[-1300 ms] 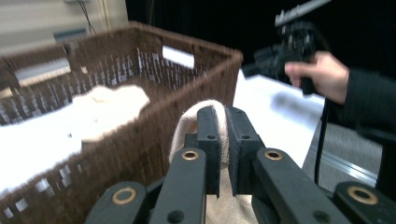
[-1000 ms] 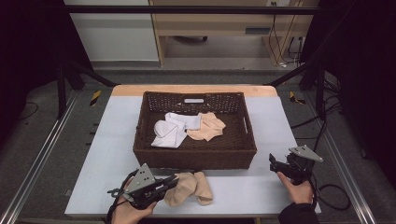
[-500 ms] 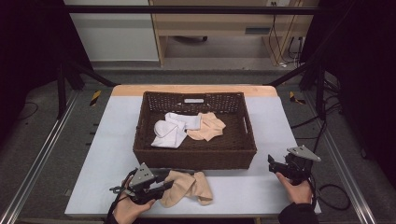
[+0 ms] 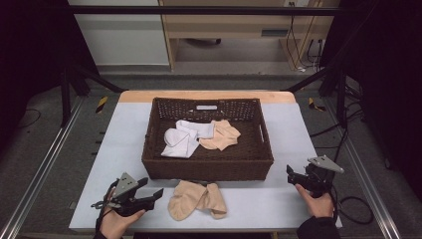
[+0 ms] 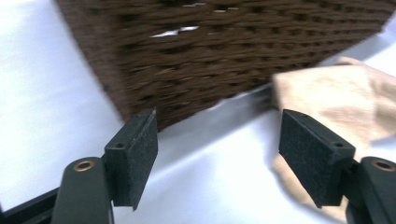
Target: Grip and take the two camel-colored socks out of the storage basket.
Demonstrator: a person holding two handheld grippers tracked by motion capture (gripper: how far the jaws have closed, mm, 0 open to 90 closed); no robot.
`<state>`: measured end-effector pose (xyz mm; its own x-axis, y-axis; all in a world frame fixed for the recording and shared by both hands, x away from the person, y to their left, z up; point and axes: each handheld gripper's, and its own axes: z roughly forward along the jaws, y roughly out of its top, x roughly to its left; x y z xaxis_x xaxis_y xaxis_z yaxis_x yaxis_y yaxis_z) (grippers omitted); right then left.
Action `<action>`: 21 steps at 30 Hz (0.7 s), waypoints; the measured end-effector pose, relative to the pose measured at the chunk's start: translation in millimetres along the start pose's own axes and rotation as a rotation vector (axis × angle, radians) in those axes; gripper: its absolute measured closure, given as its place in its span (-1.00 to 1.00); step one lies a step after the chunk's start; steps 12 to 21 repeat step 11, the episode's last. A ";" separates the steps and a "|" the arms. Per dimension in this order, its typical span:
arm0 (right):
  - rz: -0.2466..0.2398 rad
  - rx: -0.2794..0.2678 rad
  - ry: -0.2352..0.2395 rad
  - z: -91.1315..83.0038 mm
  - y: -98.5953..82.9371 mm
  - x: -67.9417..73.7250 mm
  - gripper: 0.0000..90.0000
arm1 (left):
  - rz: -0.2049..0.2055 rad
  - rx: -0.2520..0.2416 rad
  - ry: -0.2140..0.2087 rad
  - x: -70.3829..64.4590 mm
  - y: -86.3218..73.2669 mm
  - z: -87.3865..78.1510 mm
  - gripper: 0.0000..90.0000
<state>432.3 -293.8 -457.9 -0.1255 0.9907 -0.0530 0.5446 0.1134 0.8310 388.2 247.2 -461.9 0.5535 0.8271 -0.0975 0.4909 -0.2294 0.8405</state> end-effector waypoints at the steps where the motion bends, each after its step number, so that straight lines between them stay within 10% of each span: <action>1: 0.001 0.001 -0.001 0.0 -0.3 -0.5 -0.85 | -0.007 -0.002 0.007 3.2 -0.3 -1.0 -0.40; 11: 0.005 0.003 0.004 0.1 -0.7 -1.8 -0.86 | -0.012 0.023 0.070 34.7 -3.0 -4.3 -0.38; 21: 0.005 0.003 0.004 0.1 -0.7 -1.8 -0.86 | -0.012 0.023 0.070 34.7 -3.0 -4.3 -0.38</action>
